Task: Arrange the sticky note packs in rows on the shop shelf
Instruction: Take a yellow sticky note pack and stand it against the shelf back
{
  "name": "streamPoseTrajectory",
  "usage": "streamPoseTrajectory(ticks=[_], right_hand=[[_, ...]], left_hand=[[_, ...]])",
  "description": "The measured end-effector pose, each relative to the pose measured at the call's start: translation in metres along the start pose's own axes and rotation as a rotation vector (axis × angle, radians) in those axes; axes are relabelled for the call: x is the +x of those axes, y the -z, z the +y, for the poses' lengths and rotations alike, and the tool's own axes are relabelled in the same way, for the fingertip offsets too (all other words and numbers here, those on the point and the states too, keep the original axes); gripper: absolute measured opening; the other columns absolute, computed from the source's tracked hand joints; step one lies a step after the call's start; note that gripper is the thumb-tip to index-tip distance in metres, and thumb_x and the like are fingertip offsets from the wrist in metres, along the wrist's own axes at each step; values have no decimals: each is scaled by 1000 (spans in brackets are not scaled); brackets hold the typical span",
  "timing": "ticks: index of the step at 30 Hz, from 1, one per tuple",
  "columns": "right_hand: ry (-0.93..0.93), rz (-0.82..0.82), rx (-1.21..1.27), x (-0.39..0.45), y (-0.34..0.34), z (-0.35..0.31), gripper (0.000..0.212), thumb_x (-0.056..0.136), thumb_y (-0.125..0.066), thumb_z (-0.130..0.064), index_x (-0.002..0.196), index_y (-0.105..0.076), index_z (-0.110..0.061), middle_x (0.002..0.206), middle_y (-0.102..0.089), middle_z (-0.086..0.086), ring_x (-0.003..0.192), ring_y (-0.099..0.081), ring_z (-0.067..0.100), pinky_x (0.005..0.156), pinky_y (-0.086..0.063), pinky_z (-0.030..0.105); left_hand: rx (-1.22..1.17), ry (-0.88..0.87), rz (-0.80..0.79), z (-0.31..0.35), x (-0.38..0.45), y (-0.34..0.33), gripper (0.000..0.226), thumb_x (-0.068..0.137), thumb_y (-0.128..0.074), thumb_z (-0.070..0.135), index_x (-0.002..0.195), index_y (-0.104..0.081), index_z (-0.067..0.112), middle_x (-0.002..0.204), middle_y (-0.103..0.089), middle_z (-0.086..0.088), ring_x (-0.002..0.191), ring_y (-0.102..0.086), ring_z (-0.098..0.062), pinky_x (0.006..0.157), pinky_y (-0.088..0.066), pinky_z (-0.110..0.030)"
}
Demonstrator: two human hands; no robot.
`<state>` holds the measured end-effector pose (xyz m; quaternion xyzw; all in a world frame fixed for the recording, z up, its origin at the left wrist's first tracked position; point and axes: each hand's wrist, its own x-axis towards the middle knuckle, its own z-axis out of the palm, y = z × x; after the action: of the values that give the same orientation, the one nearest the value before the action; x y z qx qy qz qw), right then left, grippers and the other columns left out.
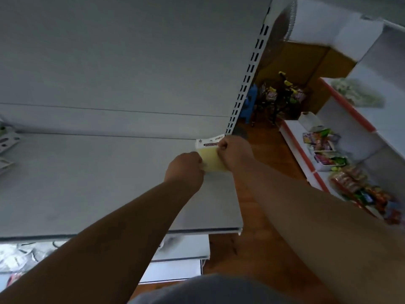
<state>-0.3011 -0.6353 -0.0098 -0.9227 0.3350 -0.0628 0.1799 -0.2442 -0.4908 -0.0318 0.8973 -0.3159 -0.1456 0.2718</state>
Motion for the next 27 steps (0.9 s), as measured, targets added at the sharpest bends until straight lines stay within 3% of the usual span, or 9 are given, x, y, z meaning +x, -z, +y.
streamPoseTrajectory(ticks=[4,8,11,14,19,27], right_hand=[[56,-61,-48,12,-13,10,19,90,-55,-19,99,-71,-13,106,-66,9,99,-61,26,83,-46,32],[54,66,-52,12,-16,11,24,87,-63,-24,104,-57,-8,111,-50,13,95,-54,29,79,-49,38],[95,140,-42,2,-17,5,20,89,-61,-24,100,-54,-8,104,-52,13,92,-54,29,70,-42,35],[171,174,80,-12,-23,-12,12,89,-60,-21,94,-56,-10,98,-54,9,84,-54,25,66,-42,33],[291,136,256,-34,-46,-79,11,86,-62,-23,87,-60,-13,90,-57,3,78,-54,17,67,-46,33],[409,50,347,-67,-93,-219,11,85,-64,-29,82,-61,-18,82,-56,-5,72,-49,9,58,-31,12]], left_hand=[[69,-5,20,3,1,-9,30,87,-57,22,116,-61,17,111,-63,-7,102,-61,-29,84,-52,-37],[73,25,40,3,1,-12,31,89,-55,21,119,-61,20,115,-62,-6,104,-60,-27,86,-51,-37],[31,41,48,0,-5,-9,39,89,-58,22,128,-55,23,121,-60,-3,107,-60,-24,88,-49,-33],[-17,51,102,-7,-23,-1,43,88,-62,26,130,-51,26,115,-60,3,100,-60,-17,78,-44,-25],[-25,127,168,-52,-55,32,35,87,-60,22,122,-56,26,107,-62,6,86,-57,-11,73,-41,-22],[-39,240,312,-167,-99,114,30,84,-60,20,114,-61,26,96,-62,9,83,-58,-11,71,-42,-23]])
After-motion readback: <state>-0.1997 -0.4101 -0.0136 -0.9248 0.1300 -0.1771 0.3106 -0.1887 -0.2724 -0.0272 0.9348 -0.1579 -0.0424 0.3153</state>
